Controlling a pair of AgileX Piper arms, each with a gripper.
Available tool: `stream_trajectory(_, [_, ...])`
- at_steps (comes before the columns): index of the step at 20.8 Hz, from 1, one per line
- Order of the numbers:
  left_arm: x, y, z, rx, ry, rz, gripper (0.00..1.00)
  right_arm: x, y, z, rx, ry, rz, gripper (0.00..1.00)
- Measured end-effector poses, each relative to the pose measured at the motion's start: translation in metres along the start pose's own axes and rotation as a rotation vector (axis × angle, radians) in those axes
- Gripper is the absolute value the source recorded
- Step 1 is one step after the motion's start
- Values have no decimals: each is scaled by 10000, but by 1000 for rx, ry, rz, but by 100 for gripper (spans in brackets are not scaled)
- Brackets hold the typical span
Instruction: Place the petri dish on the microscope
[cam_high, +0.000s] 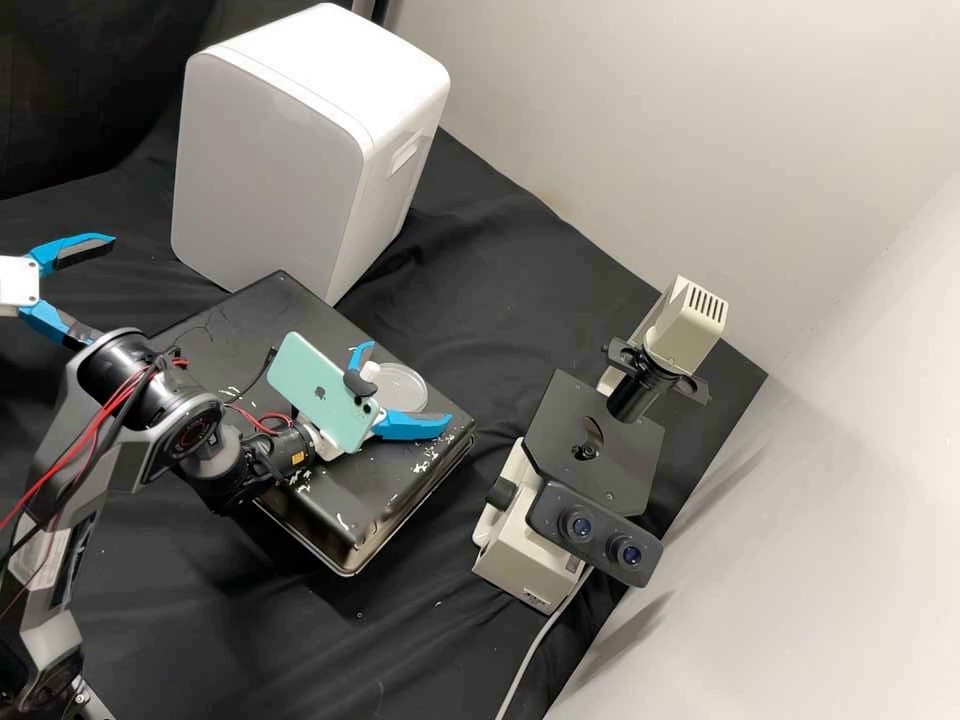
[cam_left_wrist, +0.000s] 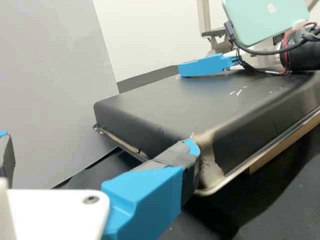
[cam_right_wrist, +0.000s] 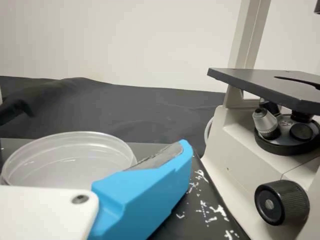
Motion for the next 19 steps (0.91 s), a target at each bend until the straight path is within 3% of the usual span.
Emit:
stream_trajectory(12, [9,-18,-19,1,12,-10,100,0,-3,-2,0,2,-3,0])
stream_trajectory(15, [20,-8,-15,0,12,-5,100,0,-3,-2,17,2,-3,0])
stream_trajectory(19, [34,6,-10,-2,11,1,100,1,-1,-1,17,5,-5,0])
